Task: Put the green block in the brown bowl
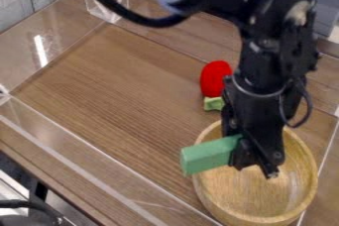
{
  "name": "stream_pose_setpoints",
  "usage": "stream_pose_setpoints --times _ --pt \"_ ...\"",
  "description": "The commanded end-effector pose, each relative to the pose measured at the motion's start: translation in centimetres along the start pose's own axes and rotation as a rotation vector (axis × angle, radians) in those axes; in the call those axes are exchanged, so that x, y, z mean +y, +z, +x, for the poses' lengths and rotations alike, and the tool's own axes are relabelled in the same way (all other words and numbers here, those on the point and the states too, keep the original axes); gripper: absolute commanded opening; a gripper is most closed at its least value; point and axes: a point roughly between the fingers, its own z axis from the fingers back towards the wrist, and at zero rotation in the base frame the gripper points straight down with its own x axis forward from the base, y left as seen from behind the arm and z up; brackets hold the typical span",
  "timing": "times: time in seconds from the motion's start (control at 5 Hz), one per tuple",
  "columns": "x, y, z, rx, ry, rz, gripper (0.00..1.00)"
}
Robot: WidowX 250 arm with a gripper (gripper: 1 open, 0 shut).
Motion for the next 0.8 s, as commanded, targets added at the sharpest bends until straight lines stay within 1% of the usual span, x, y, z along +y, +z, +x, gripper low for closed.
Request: stream_pose_setpoints --times 0.0,0.2,0.4,0.6 --pt "0.3 0.8 -0.1 -0.067 -0.078 0.001 0.00" --pt "0.5 0.6 -0.8 -0.080 -0.133 -0.009 0.00" --pt "-0.2 -0.3 0.0 -0.087 -0.100 -0.013 1.00" --pt "-0.7 -1.4 0.5 -0.084 -0.071 -0.017 0.00"
